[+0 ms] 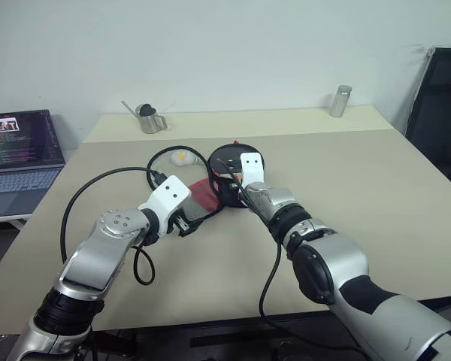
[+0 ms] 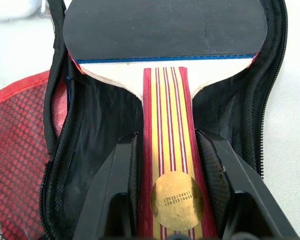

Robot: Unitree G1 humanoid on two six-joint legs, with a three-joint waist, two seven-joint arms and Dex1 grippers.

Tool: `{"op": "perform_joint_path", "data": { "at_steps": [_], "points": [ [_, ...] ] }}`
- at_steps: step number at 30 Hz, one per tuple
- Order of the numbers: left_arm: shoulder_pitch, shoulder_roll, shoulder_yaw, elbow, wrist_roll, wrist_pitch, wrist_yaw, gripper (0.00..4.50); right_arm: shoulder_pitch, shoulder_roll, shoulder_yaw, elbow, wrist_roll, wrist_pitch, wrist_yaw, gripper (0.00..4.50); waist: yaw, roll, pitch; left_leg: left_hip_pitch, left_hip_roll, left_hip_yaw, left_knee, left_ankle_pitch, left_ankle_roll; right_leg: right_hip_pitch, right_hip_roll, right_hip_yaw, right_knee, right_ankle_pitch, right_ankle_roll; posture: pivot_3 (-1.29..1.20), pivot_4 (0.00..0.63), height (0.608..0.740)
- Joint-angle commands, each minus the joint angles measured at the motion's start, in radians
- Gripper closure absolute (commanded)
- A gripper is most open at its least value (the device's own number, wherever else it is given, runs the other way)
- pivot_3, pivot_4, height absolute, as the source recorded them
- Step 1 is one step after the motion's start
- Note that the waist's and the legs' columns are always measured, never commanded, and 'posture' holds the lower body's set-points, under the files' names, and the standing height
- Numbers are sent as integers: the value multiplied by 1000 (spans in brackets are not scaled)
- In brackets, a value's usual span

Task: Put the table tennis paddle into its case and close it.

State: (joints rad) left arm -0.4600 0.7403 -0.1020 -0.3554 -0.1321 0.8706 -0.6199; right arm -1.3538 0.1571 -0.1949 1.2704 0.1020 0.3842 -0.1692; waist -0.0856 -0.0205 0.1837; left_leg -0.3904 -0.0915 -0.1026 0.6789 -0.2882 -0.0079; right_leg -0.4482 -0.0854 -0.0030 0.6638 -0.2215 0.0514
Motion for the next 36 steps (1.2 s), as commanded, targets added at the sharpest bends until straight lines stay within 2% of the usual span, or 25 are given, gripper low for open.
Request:
{"op": "perform_joint_path", "data": {
  "at_steps": [1, 4, 13, 18, 23, 28, 31, 33, 36],
  "points": [
    [-7, 10, 17, -37, 8, -3, 8, 0, -18, 13, -8, -5, 3, -40, -13, 3114, 0, 0, 0, 0, 0, 0, 0, 0, 0, 0, 0, 0, 0, 0, 0, 0, 150, 740],
    [-9, 10, 17, -37, 8, -2, 8, 0, -5, 18, 3, 1, -6, -59, 4, 3114, 0, 0, 0, 0, 0, 0, 0, 0, 0, 0, 0, 0, 0, 0, 0, 0, 150, 740],
    [-14, 9, 18, -34, 5, 1, 5, 0, -15, 9, 15, -1, -11, -80, 41, 91, 0, 0, 0, 0, 0, 0, 0, 0, 0, 0, 0, 0, 0, 0, 0, 0, 150, 740],
    [-59, -43, 33, 41, 16, 3, 61, 0, -31, -39, 30, -46, -11, -51, 109, 13, 1, 0, 0, 0, 0, 0, 0, 0, 0, 0, 0, 0, 0, 0, 0, 0, 150, 740],
    [-113, -97, 87, 130, -5, 33, 115, 0, 22, -142, 84, -244, -14, 73, 266, 13, 3, 0, 0, 0, 0, -1, 1, 0, 0, 0, 0, -1, 0, 0, 0, 0, 150, 740],
    [-132, -57, 175, 211, -51, 43, 76, 0, 223, -323, 175, -672, 30, 283, 547, 13, 5, 0, 0, -1, 0, -2, 1, 0, 0, 1, 0, -3, -1, 0, 0, 0, 150, 740],
    [-173, -38, 235, 328, -51, 58, 107, 0, 363, -488, 301, -973, 84, 381, 831, 13, 8, 0, 0, -2, 0, -2, 1, 0, 0, 0, 0, -4, -1, 0, 0, 0, 150, 740],
    [-207, -33, 264, 413, -49, 65, 130, 0, 432, -585, 372, -1122, 88, 365, 957, 13, 7, 0, 0, -2, 0, -1, 1, 0, 1, -1, 0, -6, -1, 0, 0, 0, 150, 740],
    [-244, -24, 237, 528, -20, 35, 142, 0, 483, -677, 356, -1208, 123, 328, 1054, 13, 4, -1, 0, -1, 0, 2, 1, 0, 1, -1, 0, -5, 1, 0, 0, 0, 150, 740]
  ]
}}
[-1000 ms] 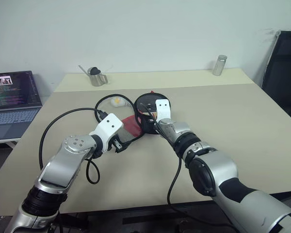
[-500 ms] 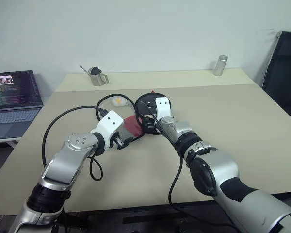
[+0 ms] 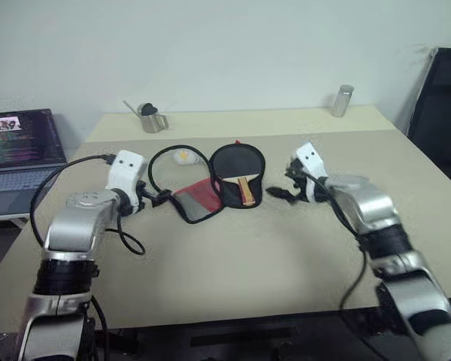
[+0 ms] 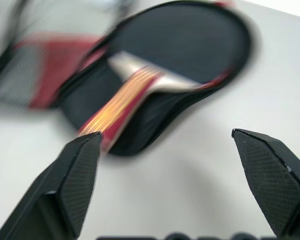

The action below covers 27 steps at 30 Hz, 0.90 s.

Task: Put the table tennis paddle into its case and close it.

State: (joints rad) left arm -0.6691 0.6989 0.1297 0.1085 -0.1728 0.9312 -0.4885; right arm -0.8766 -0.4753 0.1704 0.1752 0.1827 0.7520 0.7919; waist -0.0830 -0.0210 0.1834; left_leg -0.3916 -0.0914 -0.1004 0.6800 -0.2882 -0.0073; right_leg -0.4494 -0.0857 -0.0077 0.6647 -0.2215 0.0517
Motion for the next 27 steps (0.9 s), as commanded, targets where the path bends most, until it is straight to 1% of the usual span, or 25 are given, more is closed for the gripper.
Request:
{"op": "perform_joint_path", "data": {
  "at_steps": [1, 4, 5, 6, 8, 9, 10, 14, 15, 23, 27],
  "points": [
    [-43, 17, -6, 95, 26, -37, 8, 0, 17, -63, -20, -125, 49, -63, 114, 13, 3, 0, 0, 0, 0, 0, 0, 0, 0, 0, 0, 0, 0, 0, 0, 0, 150, 740],
    [-64, 21, -45, 178, 56, -74, 6, 549, 43, -98, -48, -159, 79, -110, 161, 0, 11, -1, 0, 2, 0, -2, 0, 0, 0, 3, 0, -1, 0, 0, 0, 0, 150, 740],
    [-76, 14, -57, 212, 68, -84, 13, 867, 49, -111, -58, -174, 89, -119, 176, 0, 18, -1, 0, 2, 0, -2, 0, 0, 0, 3, 0, -1, 0, 0, 0, 0, 150, 740],
    [-86, 8, -69, 242, 78, -91, 19, 1290, 54, -119, -64, -188, 97, -126, 185, 0, 22, -1, 0, 2, -1, -2, 0, 0, 0, 3, 0, -1, 0, 0, 0, 0, 150, 740],
    [-101, -10, -98, 289, 97, -111, 23, 1964, 53, -112, -73, -213, 109, -126, 175, 0, 32, -1, 0, 2, -1, -2, 0, 0, 0, 3, 0, -1, -1, 0, 0, 0, 150, 740],
    [-107, -18, -107, 304, 102, -118, 22, 2434, 52, -106, -76, -221, 112, -125, 168, 0, 35, -1, 0, 2, -1, -2, 0, 0, 0, 3, -1, -1, -1, 0, 0, 0, 150, 740],
    [-116, -28, -115, 328, 109, -131, 23, 2694, 51, -98, -77, -229, 119, -118, 161, 0, 38, -1, -1, 2, -1, -2, 0, 0, 0, 3, -1, -1, -1, 0, 0, 0, 150, 740],
    [-162, -83, -137, 410, 130, -181, 38, 4248, 63, -85, -67, -257, 118, -117, 142, 0, 53, -1, -1, 1, -1, -3, 1, 0, 0, 3, -1, -2, -1, 0, 0, 0, 150, 740],
    [-170, -95, -139, 419, 129, -188, 36, 4455, 66, -85, -66, -265, 120, -115, 139, 0, 54, -1, -1, 1, -1, -3, 1, 0, 0, 3, -1, -2, -1, 0, 0, 0, 150, 740],
    [-270, -182, -141, 540, 139, -233, 65, 4455, 77, -91, -75, -313, 137, -101, 122, 0, 54, -1, -1, 0, -2, -3, 1, 0, 0, 3, -2, -3, -1, 0, 0, 0, 150, 740],
    [-300, -229, -133, 571, 130, -250, 78, 4455, 95, -106, -74, -350, 148, -86, 133, 0, 54, -2, -1, 0, -2, -3, 2, 0, 0, 3, -2, -3, -2, 0, 0, 0, 150, 740]
  ]
}}
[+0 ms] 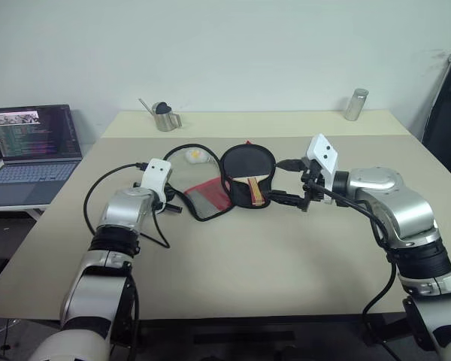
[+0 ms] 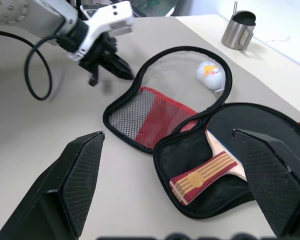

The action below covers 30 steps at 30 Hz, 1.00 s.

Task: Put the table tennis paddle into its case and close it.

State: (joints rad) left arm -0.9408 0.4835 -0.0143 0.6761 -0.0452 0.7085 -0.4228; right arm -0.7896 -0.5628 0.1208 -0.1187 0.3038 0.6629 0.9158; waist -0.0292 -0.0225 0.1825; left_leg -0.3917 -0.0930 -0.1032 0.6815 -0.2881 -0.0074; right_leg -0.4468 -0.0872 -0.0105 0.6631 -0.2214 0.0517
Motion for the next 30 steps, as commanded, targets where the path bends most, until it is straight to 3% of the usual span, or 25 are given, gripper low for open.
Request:
{"op": "perform_joint_path", "data": {
  "at_steps": [1, 10, 18, 30],
  "points": [
    [-28, -19, 10, 7, 4, -30, 13, 4455, 11, -22, -24, -61, 28, 5, 9, 0, 0, 0, 0, 0, 0, 0, 0, 0, 0, 0, 0, 0, 0, 0, 0, 0, 150, 740],
    [-8, -27, 14, -2, 17, -115, 29, 4455, 28, -42, -23, -71, 25, 11, -12, 0, -1, 0, 0, 0, 0, 0, 0, 0, 0, 0, 0, 0, 0, 0, 0, 0, 150, 740],
    [46, 11, 53, -97, 23, -14, 79, 4455, 34, -48, -17, -74, 28, 7, -5, 0, -2, 0, 0, 0, 0, 0, 0, 0, 0, 0, 0, 0, 0, 0, 0, 0, 150, 740],
    [23, -72, 56, -6, 12, 5, 125, 4455, 28, -39, 5, -69, 23, 1, -4, 0, 4, -1, -1, 0, 0, 0, 0, 0, 0, 0, 0, 0, 0, 0, 0, 0, 150, 740]
  ]
}}
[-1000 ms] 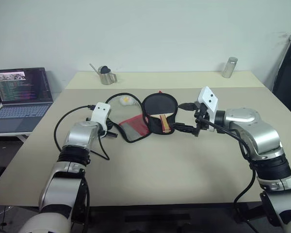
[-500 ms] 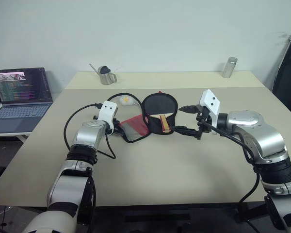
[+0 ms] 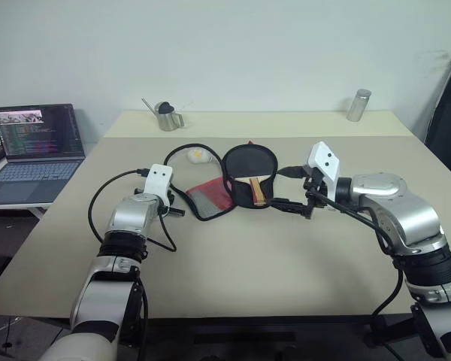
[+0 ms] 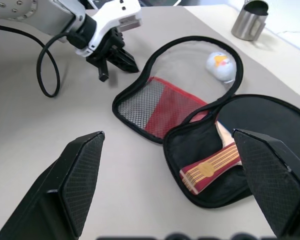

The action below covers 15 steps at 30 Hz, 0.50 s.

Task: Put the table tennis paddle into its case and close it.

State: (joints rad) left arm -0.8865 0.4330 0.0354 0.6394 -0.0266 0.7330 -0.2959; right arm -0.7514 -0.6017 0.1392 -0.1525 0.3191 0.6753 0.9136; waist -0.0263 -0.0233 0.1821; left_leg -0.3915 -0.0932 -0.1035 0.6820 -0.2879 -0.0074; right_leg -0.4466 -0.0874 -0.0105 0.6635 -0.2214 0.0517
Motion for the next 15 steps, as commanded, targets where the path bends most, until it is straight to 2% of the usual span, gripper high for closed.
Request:
{"op": "perform_joint_path", "data": {
  "at_steps": [1, 8, 15],
  "points": [
    [-39, -27, 9, 44, -9, -25, -2, 4455, -11, 0, -13, -36, 8, -11, -3, 0, 2, 0, 0, 0, 0, 0, 0, 0, 0, 0, 0, 0, 0, 0, 0, 0, 150, 740],
    [-188, -109, 74, 231, -22, -178, 98, 4455, -12, 15, -5, -36, -3, -12, -22, 0, 26, -1, 0, 0, -1, -2, 2, 0, 0, 3, 0, -2, 0, 0, 0, 0, 150, 740],
    [-199, -132, 89, 230, -32, -312, 125, 4455, -2, 11, -17, -48, -5, -6, -44, 0, 24, -1, 0, -1, 0, -1, 2, 0, 0, 1, 0, -1, -1, 0, 0, 0, 150, 740]
  ]
}}
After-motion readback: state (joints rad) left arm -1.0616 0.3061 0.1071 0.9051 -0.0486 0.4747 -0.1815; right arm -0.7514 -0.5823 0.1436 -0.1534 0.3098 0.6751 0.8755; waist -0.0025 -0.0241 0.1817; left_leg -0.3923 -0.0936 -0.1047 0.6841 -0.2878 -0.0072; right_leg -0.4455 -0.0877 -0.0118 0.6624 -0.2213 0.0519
